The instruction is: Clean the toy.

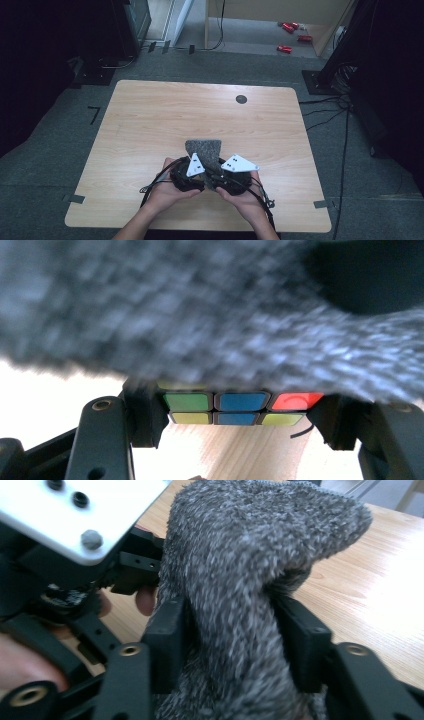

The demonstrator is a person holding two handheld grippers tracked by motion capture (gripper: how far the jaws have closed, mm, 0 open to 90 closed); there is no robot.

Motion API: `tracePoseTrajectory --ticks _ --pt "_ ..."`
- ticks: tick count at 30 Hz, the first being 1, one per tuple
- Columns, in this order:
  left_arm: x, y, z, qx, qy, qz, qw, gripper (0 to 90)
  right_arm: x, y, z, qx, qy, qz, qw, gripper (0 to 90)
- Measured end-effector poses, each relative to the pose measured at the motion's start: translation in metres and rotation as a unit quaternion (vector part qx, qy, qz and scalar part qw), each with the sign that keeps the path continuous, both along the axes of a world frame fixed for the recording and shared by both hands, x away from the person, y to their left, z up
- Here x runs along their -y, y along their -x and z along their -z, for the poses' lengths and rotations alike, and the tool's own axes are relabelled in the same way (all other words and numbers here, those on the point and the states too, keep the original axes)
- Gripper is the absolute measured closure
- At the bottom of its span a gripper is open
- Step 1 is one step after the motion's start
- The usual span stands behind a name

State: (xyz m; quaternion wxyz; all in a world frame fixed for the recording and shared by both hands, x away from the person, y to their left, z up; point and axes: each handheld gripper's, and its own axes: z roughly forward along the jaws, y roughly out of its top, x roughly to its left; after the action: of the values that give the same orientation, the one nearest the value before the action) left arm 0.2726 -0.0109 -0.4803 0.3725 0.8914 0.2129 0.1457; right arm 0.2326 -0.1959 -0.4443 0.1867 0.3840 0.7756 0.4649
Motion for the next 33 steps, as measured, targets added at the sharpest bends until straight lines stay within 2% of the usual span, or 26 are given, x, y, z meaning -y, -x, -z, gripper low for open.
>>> tracePoseTrajectory --ticks 2,4,6,7,12,14,15,16,18,19,21,23,25,26,27,28,30,33 --pt "-0.004 -0.002 -0.002 -0.005 0.009 -0.005 0.9999 35.4 0.003 0.000 -0.004 0.002 -0.014 0.009 0.9999 49.6" --pt "-0.006 -0.003 -0.003 -0.007 0.016 -0.010 0.9998 35.3 0.006 0.002 -0.005 0.014 -0.018 0.018 0.9996 66.9" --pt "-0.005 -0.002 -0.003 -0.004 0.013 -0.009 0.9999 35.4 0.007 0.003 -0.005 0.012 -0.021 0.012 0.9996 76.2" --pt "-0.004 -0.001 -0.003 -0.002 0.011 -0.007 0.9999 35.4 0.006 0.003 -0.005 0.011 -0.021 0.009 0.9997 77.7" --pt "0.004 0.004 -0.001 0.011 -0.007 0.001 0.9999 35.3 -0.007 0.009 -0.007 0.005 -0.009 -0.023 0.9997 79.3" --pt "0.005 0.006 -0.001 0.020 -0.013 0.000 0.9997 35.4 -0.013 0.012 -0.007 0.015 0.015 -0.026 0.9994 79.2" --pt "0.005 0.006 -0.002 0.024 -0.011 0.000 0.9997 35.4 -0.015 0.012 -0.007 0.020 0.025 -0.022 0.9993 79.1" --pt "0.004 0.006 -0.003 0.027 -0.007 -0.001 0.9996 35.4 -0.012 0.011 -0.007 0.024 0.023 -0.011 0.9994 78.8" --pt "0.002 0.006 -0.004 0.030 -0.004 -0.002 0.9995 35.4 -0.004 0.008 -0.007 0.037 0.031 0.034 0.9983 78.6" --pt "0.002 0.005 -0.004 0.028 -0.002 -0.001 0.9996 35.4 0.002 0.005 -0.006 0.032 0.030 0.047 0.9979 78.7" --pt "0.002 0.005 -0.005 0.026 0.002 -0.002 0.9997 35.4 0.011 0.003 -0.005 0.014 0.010 0.050 0.9986 78.9" --pt "0.003 0.005 -0.004 0.026 0.000 -0.003 0.9997 35.4 0.008 0.006 -0.006 0.019 0.012 0.045 0.9987 79.0" --pt "0.005 0.005 -0.003 0.026 -0.003 -0.003 0.9996 35.4 -0.005 0.013 -0.008 0.029 0.024 0.019 0.9991 79.0" --pt "0.007 0.007 -0.003 0.031 -0.011 0.000 0.9995 35.4 -0.011 0.015 -0.008 0.030 0.028 0.010 0.9991 79.0" --pt "0.007 0.008 -0.003 0.036 -0.015 0.000 0.9992 35.4 -0.020 0.019 -0.009 0.040 0.049 0.002 0.9980 78.9" --pt "0.007 0.008 -0.003 0.039 -0.015 0.000 0.9991 35.4 -0.022 0.020 -0.009 0.045 0.062 0.005 0.9971 78.8" --pt "0.005 0.008 -0.005 0.040 -0.009 0.000 0.9992 35.4 -0.016 0.016 -0.009 0.038 0.045 0.014 0.9981 78.8" --pt "0.003 0.007 -0.006 0.038 -0.003 0.001 0.9993 35.4 0.002 0.007 -0.008 0.024 0.023 0.050 0.9982 78.8"
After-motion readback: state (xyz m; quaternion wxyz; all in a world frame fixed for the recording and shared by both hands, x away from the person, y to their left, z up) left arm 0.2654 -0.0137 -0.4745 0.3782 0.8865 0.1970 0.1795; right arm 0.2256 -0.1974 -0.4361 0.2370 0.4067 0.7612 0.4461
